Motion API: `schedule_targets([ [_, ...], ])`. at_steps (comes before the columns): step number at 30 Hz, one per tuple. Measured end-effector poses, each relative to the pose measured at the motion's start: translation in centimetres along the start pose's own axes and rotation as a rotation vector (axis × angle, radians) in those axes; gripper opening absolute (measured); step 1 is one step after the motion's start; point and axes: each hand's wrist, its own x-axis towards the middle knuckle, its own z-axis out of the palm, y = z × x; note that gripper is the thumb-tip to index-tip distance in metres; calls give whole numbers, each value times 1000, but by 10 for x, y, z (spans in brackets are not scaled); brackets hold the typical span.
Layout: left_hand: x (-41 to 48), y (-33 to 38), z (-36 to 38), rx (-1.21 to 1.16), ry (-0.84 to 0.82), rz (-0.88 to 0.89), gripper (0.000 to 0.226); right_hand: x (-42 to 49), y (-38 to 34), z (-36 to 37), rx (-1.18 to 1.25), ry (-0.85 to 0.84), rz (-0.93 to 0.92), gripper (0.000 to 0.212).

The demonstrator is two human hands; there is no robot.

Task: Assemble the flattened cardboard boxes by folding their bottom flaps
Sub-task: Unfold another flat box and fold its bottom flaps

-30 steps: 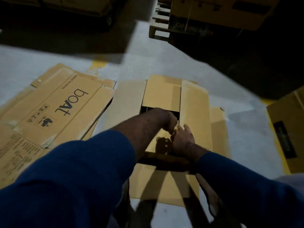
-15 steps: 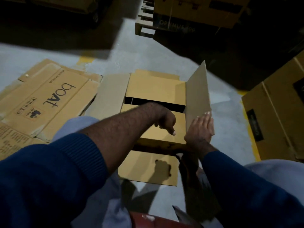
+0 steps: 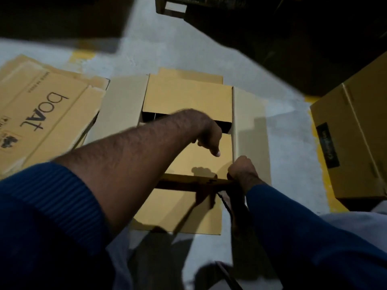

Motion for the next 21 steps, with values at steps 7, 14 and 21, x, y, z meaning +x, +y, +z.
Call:
schedule_targets([
  [7,4,7,-10,-2,154,87,46,11,-14,-8,-382,91,-110,23],
  [14,33,0,13,63,106,46,43,36,-4,-11,-430,142,-133,49],
  [21,42,-11,6,32,99,32,45,41,-20,-7,-443,95,-141,22],
])
